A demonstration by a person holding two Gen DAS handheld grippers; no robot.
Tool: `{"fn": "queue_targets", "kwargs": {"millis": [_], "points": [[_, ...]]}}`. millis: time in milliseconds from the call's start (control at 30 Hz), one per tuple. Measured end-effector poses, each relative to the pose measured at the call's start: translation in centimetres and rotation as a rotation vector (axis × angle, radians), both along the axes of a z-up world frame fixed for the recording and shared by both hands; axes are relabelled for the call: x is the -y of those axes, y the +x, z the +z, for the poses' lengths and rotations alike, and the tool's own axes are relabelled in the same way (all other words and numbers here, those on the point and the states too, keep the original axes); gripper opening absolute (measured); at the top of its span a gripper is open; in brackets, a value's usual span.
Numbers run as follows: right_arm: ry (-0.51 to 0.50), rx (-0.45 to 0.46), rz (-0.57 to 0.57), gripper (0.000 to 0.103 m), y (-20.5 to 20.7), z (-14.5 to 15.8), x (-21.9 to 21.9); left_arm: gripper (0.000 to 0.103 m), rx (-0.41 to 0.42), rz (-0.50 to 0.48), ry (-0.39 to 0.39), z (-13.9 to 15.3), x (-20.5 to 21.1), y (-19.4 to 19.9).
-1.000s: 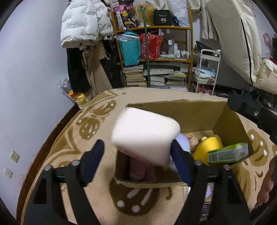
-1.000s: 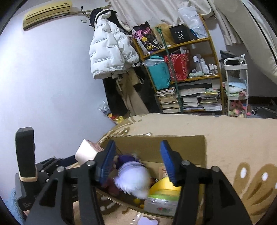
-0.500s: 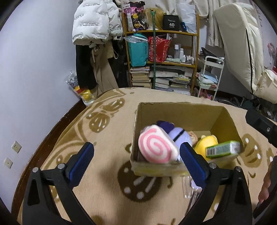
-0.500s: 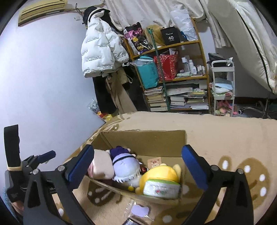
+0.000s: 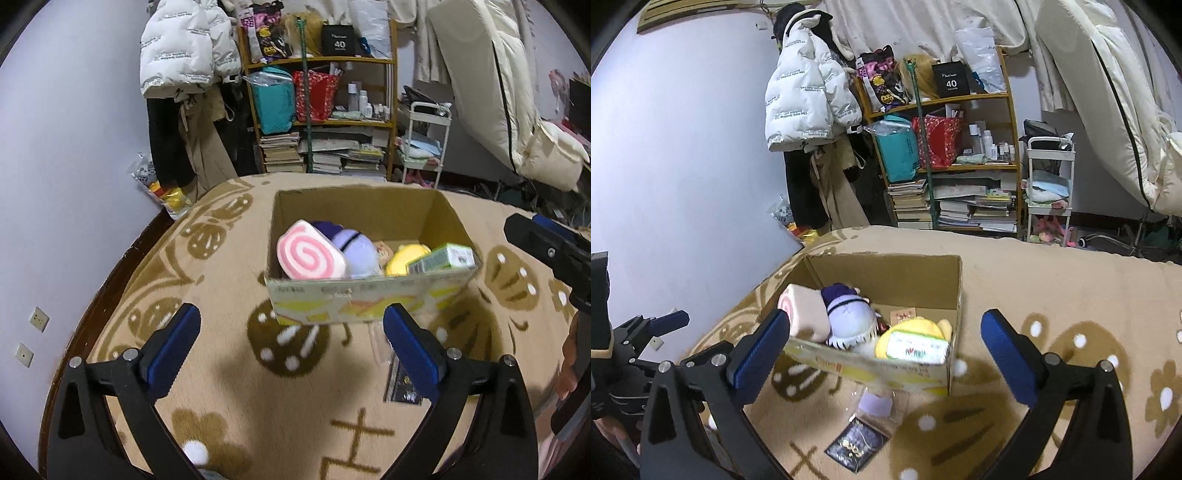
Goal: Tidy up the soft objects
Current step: 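Move both tools down toward the black card packet and clear zip bag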
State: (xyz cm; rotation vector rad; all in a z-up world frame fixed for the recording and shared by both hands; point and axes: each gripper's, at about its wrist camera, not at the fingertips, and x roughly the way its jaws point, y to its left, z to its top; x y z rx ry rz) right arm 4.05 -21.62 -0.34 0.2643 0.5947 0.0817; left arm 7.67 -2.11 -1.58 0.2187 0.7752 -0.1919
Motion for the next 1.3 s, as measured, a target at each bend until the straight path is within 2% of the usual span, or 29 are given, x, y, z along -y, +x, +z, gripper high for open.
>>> {"fn": "queue_targets", "kwargs": {"millis": [233,467,767,1300], "points": [[-0.021,-0.047,0.018,0.103,-1.6,-0.8,-0.9,0.098,-0.032,-0.034,0.01,-0.9,0.6,-0.7],[-0.037,-0.122,0.006,0.103,-1.1,-2.3,-1.4,0.098,-0.088,-0.074,-0.003,-2.5,1.4,-0.2],[0.024,-0.207,0.006,0.103,0.6,-4.6,-0.3,0.098,-0.15,-0.109,-0.078,-4.8,2.5,1.1],[0.106,-0.38,-0.046,0.103,3.1,-9.0,1.5,0.098,-0.243,-0.21,-0.048,-9.1,5.7,2.6]]}}
